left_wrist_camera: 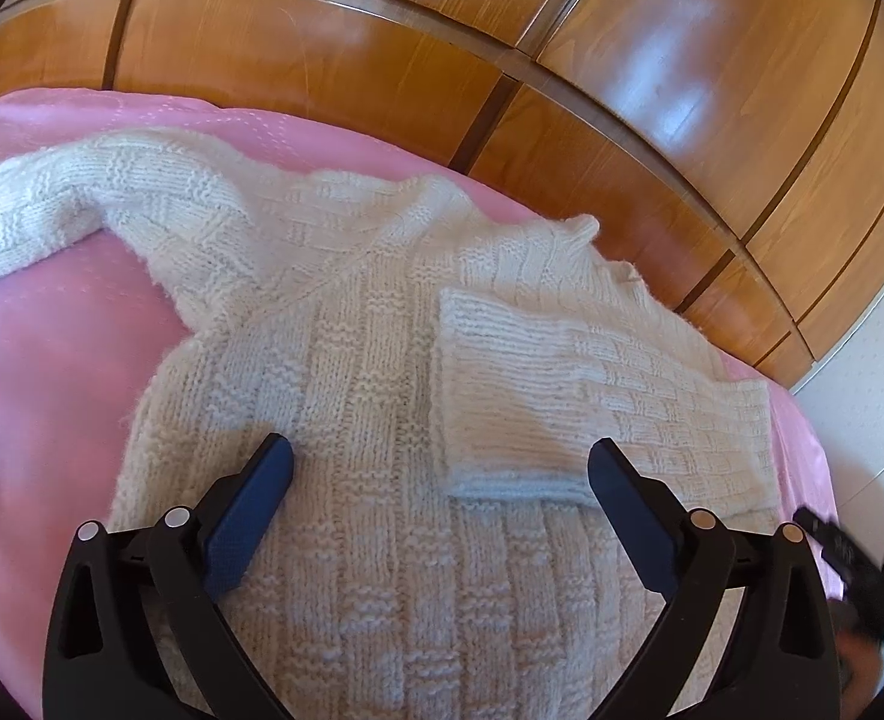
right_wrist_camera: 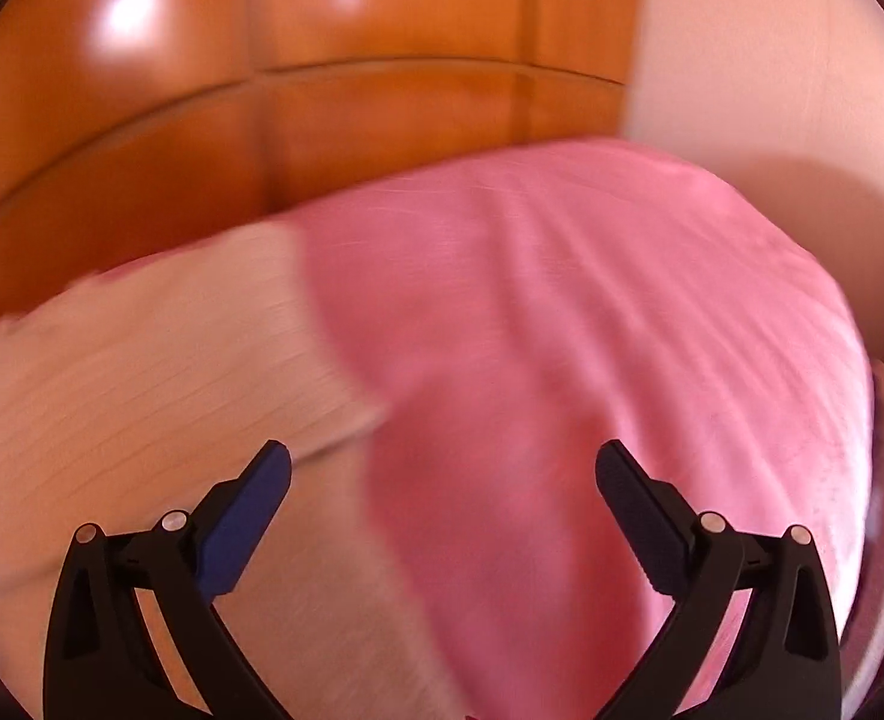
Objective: Fold small clothes
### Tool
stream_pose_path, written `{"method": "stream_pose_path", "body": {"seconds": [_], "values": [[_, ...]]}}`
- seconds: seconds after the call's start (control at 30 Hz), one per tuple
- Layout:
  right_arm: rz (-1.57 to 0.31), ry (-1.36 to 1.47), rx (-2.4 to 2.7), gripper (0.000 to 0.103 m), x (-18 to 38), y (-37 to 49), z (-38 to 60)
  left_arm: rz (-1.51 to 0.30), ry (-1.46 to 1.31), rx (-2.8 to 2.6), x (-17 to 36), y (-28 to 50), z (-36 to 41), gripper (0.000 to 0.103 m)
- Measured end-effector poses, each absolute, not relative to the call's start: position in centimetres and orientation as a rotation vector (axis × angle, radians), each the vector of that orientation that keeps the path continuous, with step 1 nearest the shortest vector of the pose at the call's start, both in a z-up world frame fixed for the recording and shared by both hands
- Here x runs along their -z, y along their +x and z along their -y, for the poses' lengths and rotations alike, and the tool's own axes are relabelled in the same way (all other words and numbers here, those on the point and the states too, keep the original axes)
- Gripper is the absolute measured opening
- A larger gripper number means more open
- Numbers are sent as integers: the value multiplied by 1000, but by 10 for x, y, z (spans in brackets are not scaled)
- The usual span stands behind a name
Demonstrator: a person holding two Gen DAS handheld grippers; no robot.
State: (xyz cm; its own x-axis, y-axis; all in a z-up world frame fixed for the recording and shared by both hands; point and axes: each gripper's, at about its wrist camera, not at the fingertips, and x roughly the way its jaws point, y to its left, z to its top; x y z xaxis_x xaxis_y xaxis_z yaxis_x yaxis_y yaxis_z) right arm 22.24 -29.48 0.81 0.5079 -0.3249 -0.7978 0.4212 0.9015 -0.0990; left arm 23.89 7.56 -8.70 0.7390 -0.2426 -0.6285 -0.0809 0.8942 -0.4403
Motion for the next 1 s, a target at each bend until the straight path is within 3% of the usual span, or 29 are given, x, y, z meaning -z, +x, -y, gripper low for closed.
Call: {"method": "stream_pose_path", "body": {"seconds": [0.17,0.4,0.6,0.83,1.0], "values": [[-1003,3,418,101,15,199,255,-741,-476,97,86,238,-77,98],[-1041,119,369,101,31,207,278,-736,-552,127,83,229,-89,98],[-1034,125,368,101,29,207,286,-683,-748,52,74,183,-162,96],[-1033,136,362,101,28,208,289,-590,-987,-339,84,130,-299,71],[-1033,137,362,101,28,207,287,-520,-1075,-453,87,115,-356,53]]}}
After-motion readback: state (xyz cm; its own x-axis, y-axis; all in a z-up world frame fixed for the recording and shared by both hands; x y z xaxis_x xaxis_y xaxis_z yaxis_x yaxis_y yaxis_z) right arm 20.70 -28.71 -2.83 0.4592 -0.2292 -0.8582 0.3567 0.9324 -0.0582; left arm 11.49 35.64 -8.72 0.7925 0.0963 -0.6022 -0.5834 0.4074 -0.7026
